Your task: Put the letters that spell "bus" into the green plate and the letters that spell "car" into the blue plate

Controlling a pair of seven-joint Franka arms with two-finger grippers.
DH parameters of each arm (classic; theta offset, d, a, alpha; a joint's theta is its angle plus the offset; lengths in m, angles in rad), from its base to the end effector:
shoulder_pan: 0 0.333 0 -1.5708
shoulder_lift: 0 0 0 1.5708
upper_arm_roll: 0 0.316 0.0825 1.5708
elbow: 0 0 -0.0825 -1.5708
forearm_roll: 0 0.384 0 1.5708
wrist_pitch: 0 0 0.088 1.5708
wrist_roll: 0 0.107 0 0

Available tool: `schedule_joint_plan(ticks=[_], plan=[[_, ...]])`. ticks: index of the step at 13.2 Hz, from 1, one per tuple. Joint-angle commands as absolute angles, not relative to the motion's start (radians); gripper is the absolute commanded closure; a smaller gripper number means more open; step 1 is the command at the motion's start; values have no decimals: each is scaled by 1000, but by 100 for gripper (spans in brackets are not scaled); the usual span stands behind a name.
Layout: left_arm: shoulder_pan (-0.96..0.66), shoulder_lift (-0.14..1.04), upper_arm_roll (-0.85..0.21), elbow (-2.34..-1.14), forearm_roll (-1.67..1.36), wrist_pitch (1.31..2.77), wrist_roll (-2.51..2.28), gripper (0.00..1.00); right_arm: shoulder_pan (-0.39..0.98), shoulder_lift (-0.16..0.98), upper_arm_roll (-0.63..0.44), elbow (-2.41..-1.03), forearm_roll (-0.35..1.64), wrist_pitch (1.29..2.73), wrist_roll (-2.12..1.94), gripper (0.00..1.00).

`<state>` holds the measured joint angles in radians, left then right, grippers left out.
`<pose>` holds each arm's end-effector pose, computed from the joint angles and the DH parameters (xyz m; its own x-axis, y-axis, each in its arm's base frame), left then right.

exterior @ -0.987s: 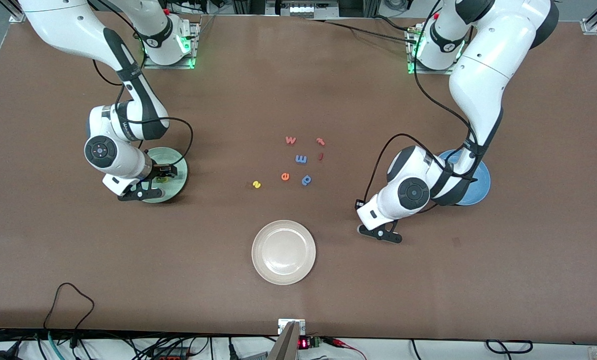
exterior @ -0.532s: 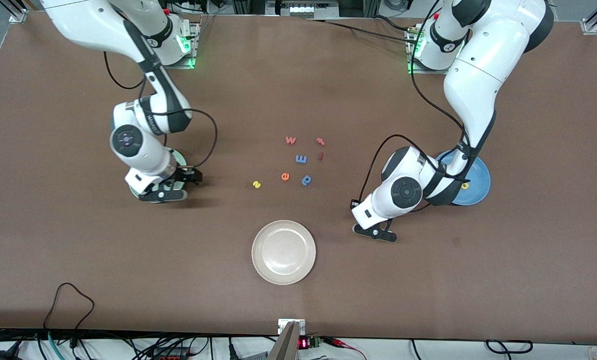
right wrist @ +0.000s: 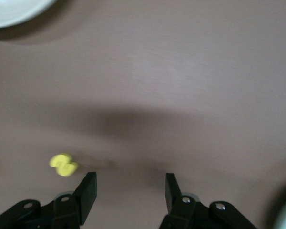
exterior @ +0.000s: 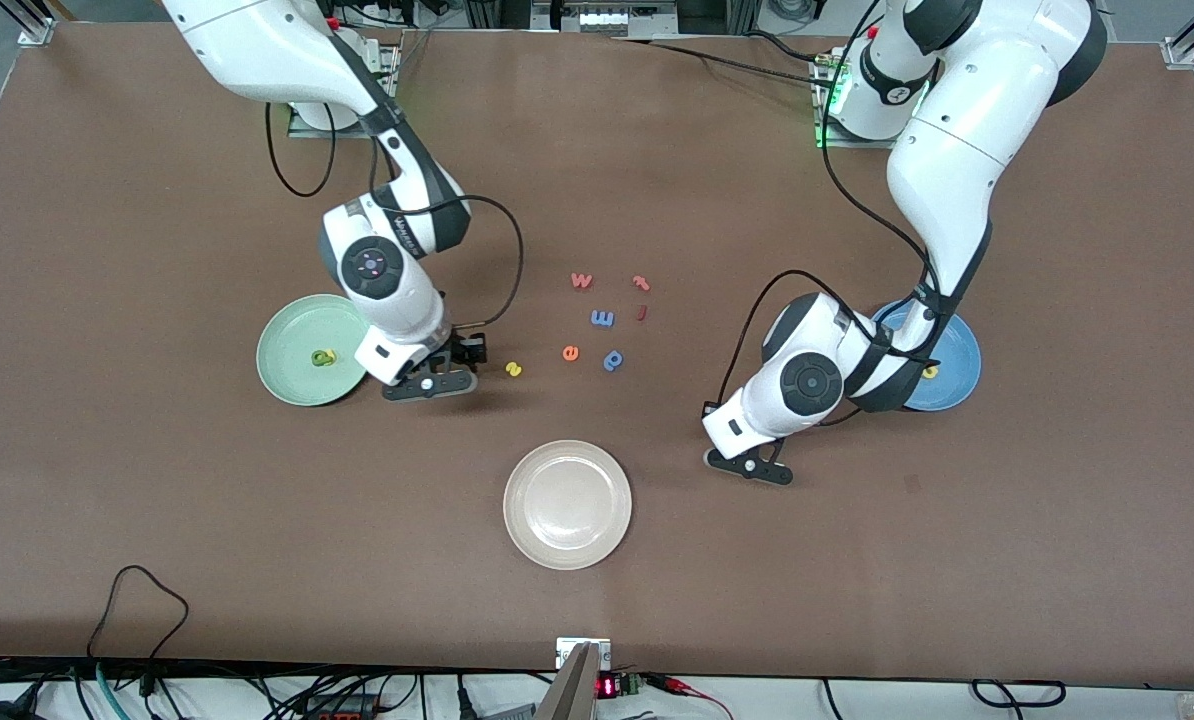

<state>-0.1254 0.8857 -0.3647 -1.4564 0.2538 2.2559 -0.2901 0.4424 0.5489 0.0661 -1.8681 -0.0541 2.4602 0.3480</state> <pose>0.6547 -0.2891 0.1753 0.9690 -0.2428 -0.0456 -0.2387 -0.9679 0.0790 0.5639 0.3115 0.2243 0.9809 0.1897 0.0426 0.1904 -0.9816 -0.0139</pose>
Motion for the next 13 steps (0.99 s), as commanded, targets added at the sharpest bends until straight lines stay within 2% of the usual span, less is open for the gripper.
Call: schedule_joint_plan(ticks=[1,3,6,7,10,13], plan=[[-118,893,-360,-1428,319,2257,-304,100,486,623,60,-1767,-43,2451,351,37],[-77,842,-364,-1445,319,2197,-296,100,508,652,60,-1743,-43,2453,351,37],[-9,758,-374,-1457,319,1985,-287,100,529,683,60,-1738,-46,2464,351,37],[26,712,-376,-1503,319,1959,-285,100,534,689,60,-1738,-48,2465,353,37],[156,632,-387,-1650,314,1956,-152,100,552,698,60,-1740,-49,2465,362,37],[343,591,-497,-1774,311,1960,-106,100,554,706,58,-1740,-57,2465,364,37]])
